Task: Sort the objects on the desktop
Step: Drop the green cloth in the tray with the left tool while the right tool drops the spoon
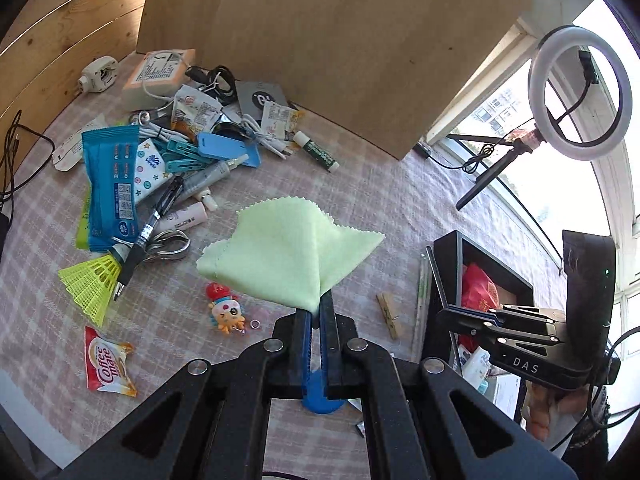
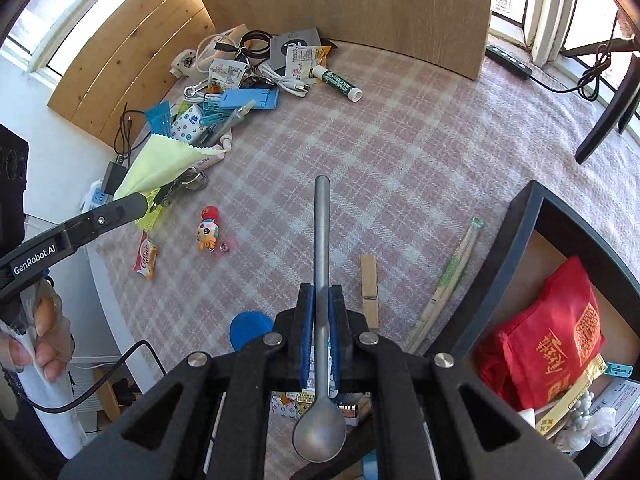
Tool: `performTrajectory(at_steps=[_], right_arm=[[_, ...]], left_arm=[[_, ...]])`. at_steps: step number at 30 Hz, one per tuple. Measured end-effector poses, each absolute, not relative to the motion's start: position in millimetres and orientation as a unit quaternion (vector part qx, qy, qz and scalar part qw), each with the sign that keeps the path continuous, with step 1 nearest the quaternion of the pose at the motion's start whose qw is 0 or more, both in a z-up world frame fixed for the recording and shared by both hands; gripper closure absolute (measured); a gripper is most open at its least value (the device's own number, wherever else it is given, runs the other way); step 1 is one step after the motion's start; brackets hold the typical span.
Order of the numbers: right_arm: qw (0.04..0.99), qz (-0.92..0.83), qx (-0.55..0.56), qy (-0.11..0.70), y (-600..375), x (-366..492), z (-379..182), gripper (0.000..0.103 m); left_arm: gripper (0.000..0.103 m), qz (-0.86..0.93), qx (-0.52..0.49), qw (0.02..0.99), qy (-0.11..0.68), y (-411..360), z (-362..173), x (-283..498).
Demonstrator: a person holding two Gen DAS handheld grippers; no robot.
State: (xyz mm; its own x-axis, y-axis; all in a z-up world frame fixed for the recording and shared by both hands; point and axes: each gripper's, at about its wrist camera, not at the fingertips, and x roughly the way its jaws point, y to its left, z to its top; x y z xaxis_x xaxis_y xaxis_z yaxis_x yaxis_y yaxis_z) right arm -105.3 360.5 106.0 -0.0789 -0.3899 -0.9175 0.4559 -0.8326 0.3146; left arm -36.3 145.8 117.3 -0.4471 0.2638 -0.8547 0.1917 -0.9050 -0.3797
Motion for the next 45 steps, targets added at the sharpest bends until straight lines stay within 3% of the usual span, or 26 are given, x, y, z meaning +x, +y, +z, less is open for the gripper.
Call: performTrajectory(at_steps=[18,29,31,32,33,34,36,37,45], right_arm=[[0.112,-0.782,0.605,-0.097,561.2,-64.8,120.1,0.095],[0.076,-0.783,0.601,-0.141,608.5,-66.7,111.2,0.095],[0.081,-0.782,0.602,-0.141,606.9,-67.4,109.7,0.095],[0.083,-0.783,0.6,-0.14,606.1,-68.1,110.0,0.095],[0.08,-0.785,0.599,-0.136,605.9,-68.9,110.7,0.094],[0.071,-0.786,0.6,-0.133,606.3,-69.5,111.6,0.091],[0.062,-0.79,0.596,-0.128,607.1,-69.8,114.2,0.074],[0.061,-0.792,0.593,-0.128,607.7,-69.5,115.6,0.071],[0.069,-0.797,0.589,-0.118,599.4,-66.3,119.9,0.07]], left_arm=[[0.1,0.786,-0.571,0.221,-0.086,360.3,120.7,-16.1],[0.1,0.761,-0.584,0.28,-0.037,429.8,114.7,2.0],[0.084,0.758,-0.589,0.278,-0.034,433.6,112.4,2.0],[0.055,0.755,-0.596,0.272,-0.036,433.2,110.4,1.0],[0.04,0.755,-0.596,0.269,-0.045,430.7,110.0,0.9],[0.041,0.759,-0.591,0.268,-0.051,427.4,110.8,1.6],[0.041,0.762,-0.59,0.263,-0.047,423.4,112.1,2.4],[0.041,0.763,-0.59,0.262,-0.046,421.0,112.8,2.6],[0.043,0.774,-0.585,0.238,-0.047,396.0,114.7,3.6]])
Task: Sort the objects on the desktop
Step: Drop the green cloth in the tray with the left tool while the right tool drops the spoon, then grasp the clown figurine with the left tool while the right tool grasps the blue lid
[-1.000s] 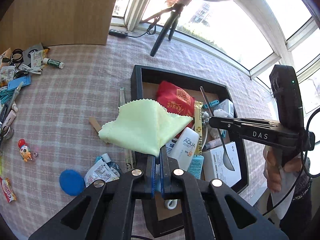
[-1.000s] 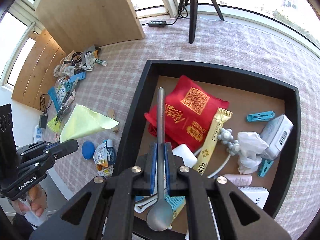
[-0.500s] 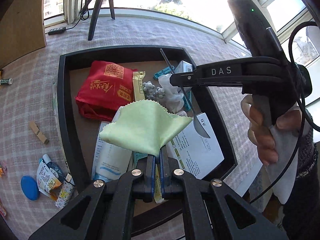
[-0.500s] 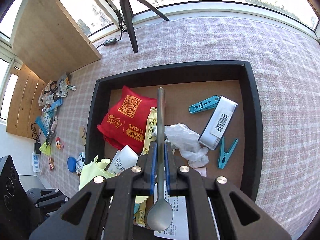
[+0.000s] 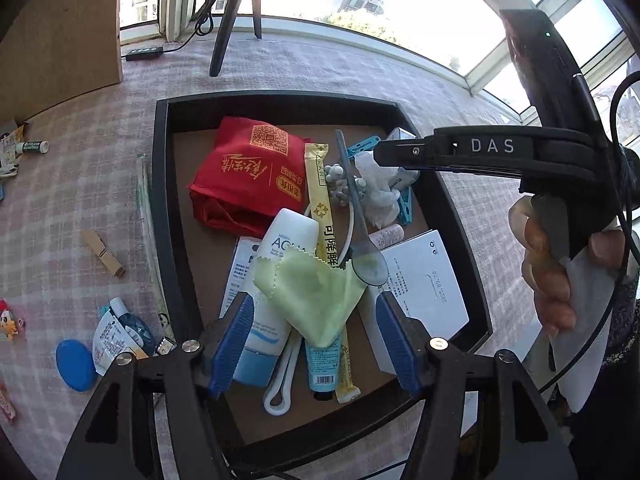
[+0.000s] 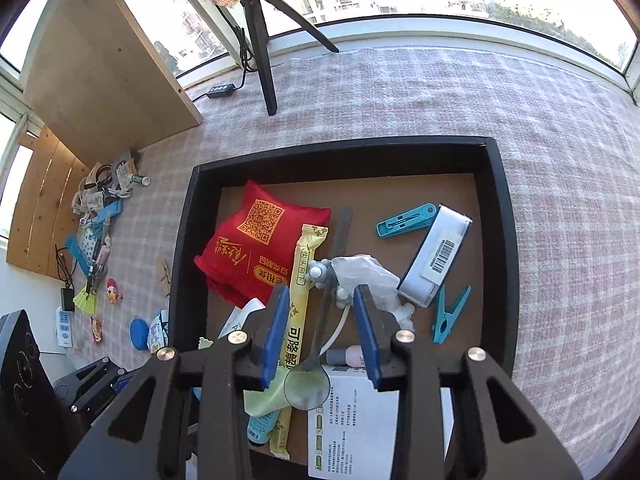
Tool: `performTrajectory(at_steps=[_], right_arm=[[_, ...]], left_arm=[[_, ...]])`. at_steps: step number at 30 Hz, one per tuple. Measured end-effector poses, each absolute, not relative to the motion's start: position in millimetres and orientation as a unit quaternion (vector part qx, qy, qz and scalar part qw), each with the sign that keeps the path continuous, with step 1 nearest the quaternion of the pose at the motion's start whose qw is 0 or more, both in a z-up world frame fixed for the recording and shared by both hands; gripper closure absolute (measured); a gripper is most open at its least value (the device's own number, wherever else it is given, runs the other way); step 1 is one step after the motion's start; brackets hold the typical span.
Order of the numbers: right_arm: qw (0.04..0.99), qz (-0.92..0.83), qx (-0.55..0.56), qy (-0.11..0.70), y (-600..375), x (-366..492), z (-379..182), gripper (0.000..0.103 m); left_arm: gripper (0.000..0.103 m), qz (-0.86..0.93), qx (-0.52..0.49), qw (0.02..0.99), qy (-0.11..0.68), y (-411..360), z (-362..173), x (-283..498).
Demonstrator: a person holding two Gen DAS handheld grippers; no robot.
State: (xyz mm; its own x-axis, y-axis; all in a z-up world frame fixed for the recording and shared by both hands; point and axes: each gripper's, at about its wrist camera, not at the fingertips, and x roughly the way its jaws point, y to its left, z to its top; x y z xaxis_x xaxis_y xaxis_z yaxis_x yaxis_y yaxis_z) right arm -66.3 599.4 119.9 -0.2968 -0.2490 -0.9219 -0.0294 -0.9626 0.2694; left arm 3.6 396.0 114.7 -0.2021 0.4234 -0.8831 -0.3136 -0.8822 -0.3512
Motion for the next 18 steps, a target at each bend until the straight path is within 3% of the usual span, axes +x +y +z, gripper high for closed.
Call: performTrajectory(at_steps=[6,18], right_arm=[[0.092,-0.795,0.591,-0.099,572.5,-59.9,121.9,0.07],[0.195,-0.775,0.601,-0.01,438.2,-31.8,123.4,0.07]], left_arm=[[0.043,0.787,-0.583,0.193,-0.056,348.7,109.8,7.1],[0.043,0.788,-0.6,0.044,-0.13,166.4,80.3,-3.3]])
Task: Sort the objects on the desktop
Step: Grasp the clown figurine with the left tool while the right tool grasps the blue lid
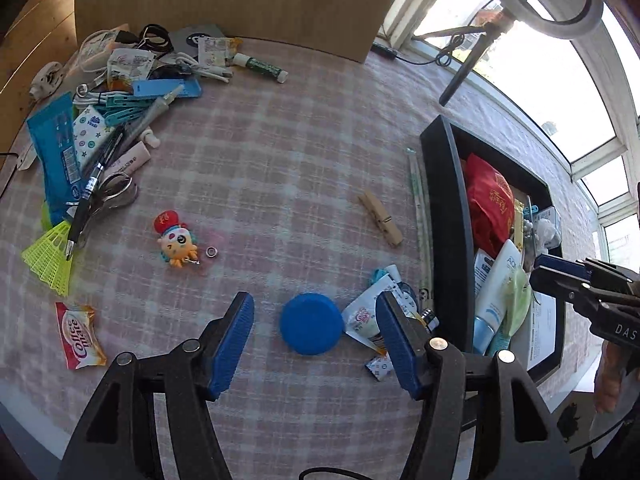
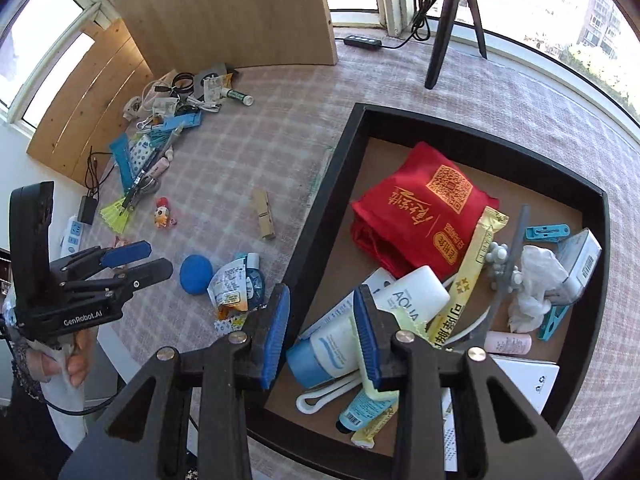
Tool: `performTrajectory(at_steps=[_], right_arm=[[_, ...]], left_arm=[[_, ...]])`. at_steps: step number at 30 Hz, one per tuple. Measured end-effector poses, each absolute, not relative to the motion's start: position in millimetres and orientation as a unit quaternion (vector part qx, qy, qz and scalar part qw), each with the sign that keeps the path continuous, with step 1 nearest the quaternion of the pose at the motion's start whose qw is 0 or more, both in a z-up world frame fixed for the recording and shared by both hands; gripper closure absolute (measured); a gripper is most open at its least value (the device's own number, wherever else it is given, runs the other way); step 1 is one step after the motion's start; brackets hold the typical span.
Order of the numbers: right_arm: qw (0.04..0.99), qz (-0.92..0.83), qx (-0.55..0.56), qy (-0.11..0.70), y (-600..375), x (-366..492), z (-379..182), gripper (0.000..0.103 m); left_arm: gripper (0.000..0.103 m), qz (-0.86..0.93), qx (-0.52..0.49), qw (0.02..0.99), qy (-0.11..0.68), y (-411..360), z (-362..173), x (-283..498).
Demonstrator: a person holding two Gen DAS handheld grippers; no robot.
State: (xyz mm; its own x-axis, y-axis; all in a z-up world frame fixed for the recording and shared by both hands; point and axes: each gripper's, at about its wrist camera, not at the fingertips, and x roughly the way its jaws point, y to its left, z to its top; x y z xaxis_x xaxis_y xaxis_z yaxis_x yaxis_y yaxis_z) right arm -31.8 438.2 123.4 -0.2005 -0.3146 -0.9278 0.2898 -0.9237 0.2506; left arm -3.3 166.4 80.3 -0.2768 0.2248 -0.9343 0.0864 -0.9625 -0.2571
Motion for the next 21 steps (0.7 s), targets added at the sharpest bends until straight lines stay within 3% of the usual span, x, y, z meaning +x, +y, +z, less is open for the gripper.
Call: performTrajectory(at_steps=[9,16,19,21], right_arm=[[0.27,-0.73,0.623,0.073,314.1,-22.1,88.0,0.053],[0.261,-0.718,0.632,0.132,269.8,-21.1,53.0,0.051],[0.261,-0.715,0.635,0.133,264.9,-22.9,45.6,0.051],[0.261,-0.711,0.64,0.131,262.9,-24.4,40.2,0.051]], left_arm=[[0.043,0.756,-0.622,-0.003,-0.201,99.5,45.0,-28.9],[0.044,0.741,-0.635,-0.011,-0.216,96.6,22.7,-43.6],[0.053,0.741,-0.638,-0.007,-0.209,101.3,17.4,-47.3],[0.065,0.742,-0.64,-0.007,-0.2,104.8,14.1,-48.2]])
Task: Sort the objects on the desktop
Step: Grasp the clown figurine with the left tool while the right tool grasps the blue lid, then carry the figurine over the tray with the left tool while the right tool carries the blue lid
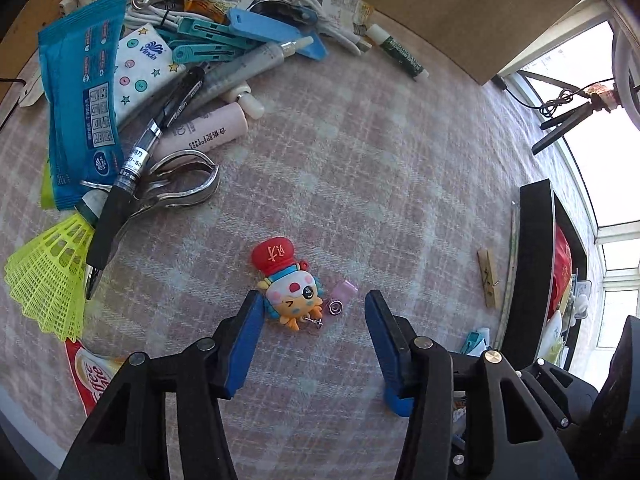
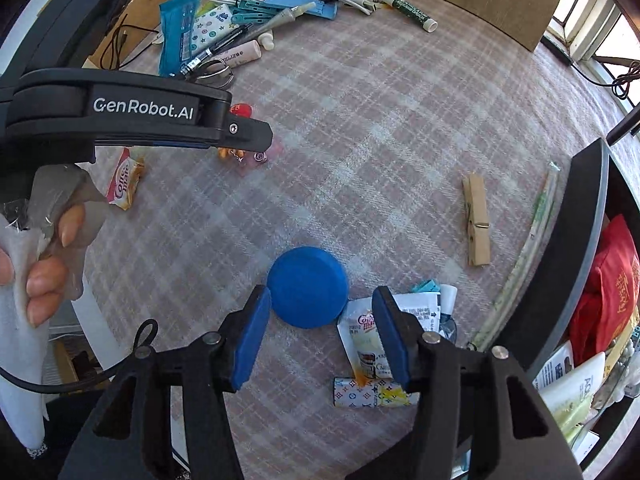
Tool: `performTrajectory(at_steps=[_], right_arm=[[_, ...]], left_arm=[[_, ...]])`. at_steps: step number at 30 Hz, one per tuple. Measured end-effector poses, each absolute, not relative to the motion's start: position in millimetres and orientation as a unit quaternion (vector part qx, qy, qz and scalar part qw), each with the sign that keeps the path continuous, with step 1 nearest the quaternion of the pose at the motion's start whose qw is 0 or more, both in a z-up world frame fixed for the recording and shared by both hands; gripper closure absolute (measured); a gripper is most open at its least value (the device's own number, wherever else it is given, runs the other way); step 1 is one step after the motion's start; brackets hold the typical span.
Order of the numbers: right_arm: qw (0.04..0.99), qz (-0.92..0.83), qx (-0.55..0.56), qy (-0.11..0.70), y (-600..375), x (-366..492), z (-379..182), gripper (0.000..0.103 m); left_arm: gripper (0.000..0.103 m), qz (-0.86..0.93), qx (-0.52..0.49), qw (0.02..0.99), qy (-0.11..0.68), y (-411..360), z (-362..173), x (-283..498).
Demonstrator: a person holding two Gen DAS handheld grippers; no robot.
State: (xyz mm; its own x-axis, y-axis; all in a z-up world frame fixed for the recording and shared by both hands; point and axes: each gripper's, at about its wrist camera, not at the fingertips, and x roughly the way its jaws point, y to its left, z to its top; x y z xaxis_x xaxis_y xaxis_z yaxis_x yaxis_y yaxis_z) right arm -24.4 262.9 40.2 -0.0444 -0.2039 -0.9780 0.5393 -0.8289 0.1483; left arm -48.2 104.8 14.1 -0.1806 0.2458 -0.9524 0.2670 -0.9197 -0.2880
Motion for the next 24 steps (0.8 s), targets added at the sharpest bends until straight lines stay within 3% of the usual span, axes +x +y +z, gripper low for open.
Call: performTrajectory(at_steps=[4,7,14,24], right_arm=[[0.262,-0.704,0.644,0.141,257.6,-24.2,30.8,0.051],[0.265,-0.702,0.644,0.147,254.3,-22.7,26.9,0.051],[0.258,-0.704,0.638,0.178,248.4,-14.2,23.0,0.051],[0.255,-0.72,0.629,0.144,264.0,-13.4,37.9,0.054]], left_arm=[[0.069,-0.746,0.638,0.01,0.191,108.3,11.9,-47.1],[0.08,-0.748,0.636,0.017,0.187,107.4,11.6,-47.1],[0.08,-0.753,0.631,0.011,0.183,109.7,11.3,-45.3],[0.08,-0.761,0.616,0.013,0.205,105.2,23.0,-33.6]])
